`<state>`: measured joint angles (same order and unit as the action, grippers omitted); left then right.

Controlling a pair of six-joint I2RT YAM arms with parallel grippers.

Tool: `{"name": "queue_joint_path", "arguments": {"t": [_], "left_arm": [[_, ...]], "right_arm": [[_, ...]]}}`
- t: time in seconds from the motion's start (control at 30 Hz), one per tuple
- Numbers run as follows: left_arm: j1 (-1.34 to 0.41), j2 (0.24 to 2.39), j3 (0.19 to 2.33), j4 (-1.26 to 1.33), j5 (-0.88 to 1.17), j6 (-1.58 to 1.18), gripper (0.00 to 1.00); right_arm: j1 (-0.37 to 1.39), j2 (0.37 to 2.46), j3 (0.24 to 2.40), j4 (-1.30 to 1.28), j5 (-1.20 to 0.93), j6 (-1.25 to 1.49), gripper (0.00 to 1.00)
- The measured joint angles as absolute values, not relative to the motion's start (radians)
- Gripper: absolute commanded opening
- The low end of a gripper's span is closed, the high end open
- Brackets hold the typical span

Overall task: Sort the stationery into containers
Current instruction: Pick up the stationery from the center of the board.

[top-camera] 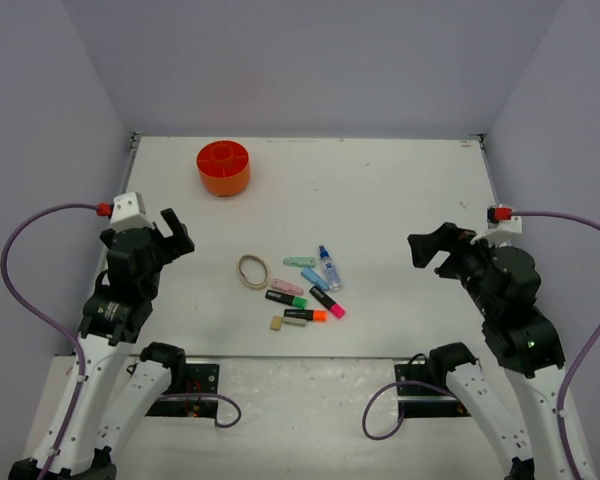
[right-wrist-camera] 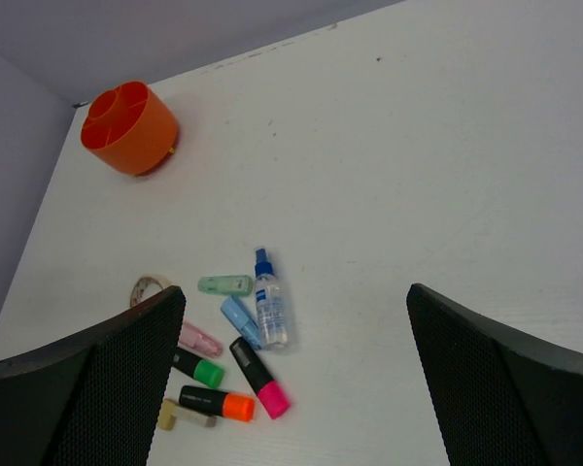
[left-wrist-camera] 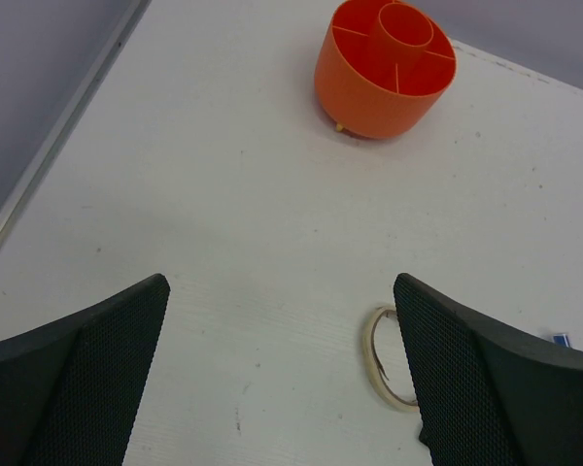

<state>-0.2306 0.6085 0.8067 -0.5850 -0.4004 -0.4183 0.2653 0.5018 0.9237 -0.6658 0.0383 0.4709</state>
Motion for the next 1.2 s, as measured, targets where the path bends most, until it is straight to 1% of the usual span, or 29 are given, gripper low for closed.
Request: {"name": "queue_joint_path", "arguments": {"t": [0.13,0.27,0.4,0.5,0.53,0.67,0.8,0.97,1.1,1.17,1.2], "left_arm": [[-0.231,0.617,0.807,-0.585,-0.4,-0.418,1.0],[-0.231,0.632,0.807,-0.585,-0.4,-0.418,1.0],[-0.23,0.637,0.807,-0.585,-0.4,-0.418,1.0],[-0.23,0.636,0.807,-0.584,-0.399,-0.418,1.0],[-0.23,0.636,0.807,-0.584,-0.398,-0.418,1.0],[-0.229,0.645,0.807,-0.584,-0.396,-0.418,1.0],[-0.229,0.656,0.806,-0.584,-0.39,-0.417,1.0],[-0.229,0.661,0.805,-0.583,-0.377,-0.415,1.0],[-0.229,0.661,0.805,-0.583,-0.37,-0.415,1.0],[-0.229,0.661,0.805,-0.583,-0.369,-0.415,1.0],[-0.229,0.661,0.805,-0.583,-0.368,-0.415,1.0]], "right_arm": [[0.265,0.485,0.876,-0.609,0.067,0.505,0.99],[0.263,0.478,0.775,-0.48,-0.042,0.536,0.99],[0.263,0.7,0.791,-0.421,-0.133,0.551,0.99],[0.311,0.975,0.897,-0.432,-0.133,0.537,0.98],[0.346,1.079,0.947,-0.444,-0.109,0.528,0.97],[0.505,1.415,1.099,-0.461,0.027,0.49,0.79],[0.583,1.611,1.154,-0.494,0.052,0.471,0.75],[0.663,1.748,1.207,-0.542,0.09,0.468,0.65],[0.72,1.808,1.227,-0.566,0.132,0.476,0.62],[0.737,1.83,1.227,-0.579,0.154,0.479,0.56],[0.742,1.838,1.227,-0.585,0.164,0.48,0.55]]}}
